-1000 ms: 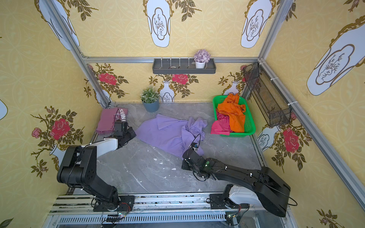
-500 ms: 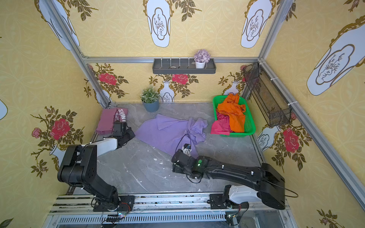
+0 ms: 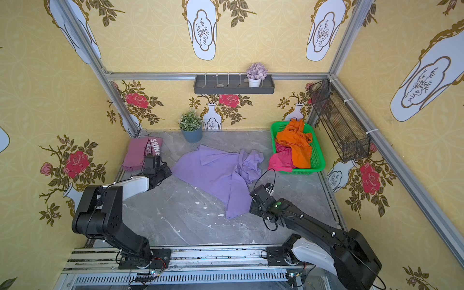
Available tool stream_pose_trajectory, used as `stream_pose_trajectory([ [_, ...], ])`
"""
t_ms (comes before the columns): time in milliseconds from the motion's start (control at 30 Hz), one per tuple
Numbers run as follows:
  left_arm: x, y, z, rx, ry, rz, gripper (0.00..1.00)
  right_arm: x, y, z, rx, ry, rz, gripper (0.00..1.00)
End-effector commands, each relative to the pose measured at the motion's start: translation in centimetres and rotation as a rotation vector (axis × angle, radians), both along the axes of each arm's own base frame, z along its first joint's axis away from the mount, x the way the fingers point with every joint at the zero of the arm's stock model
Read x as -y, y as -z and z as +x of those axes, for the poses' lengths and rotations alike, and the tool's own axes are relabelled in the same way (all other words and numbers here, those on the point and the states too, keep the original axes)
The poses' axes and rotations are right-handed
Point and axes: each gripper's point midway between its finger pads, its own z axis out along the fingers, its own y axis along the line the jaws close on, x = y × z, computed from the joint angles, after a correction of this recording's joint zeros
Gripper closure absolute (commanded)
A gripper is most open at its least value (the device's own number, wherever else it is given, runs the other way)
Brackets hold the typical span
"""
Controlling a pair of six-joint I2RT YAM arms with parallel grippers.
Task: Fold and stack t-shirts
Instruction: Flatten out the T-shirt at the center of the board.
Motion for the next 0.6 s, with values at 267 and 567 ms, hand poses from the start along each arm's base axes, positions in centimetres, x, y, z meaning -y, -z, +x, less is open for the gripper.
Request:
stream_pose_trajectory([
  [267, -0.3, -0.4, -0.4, 0.011, -0.006, 0.009, 0.55, -3.1, 1.3, 1.7, 0.065, -0.032, 0.129, 0.6],
  [567, 0.2, 0.1, 0.2, 0.002, 0.014, 0.0, 0.3, -2.4, -0.3, 0.9, 0.099, -0.029, 0.086, 1.0],
])
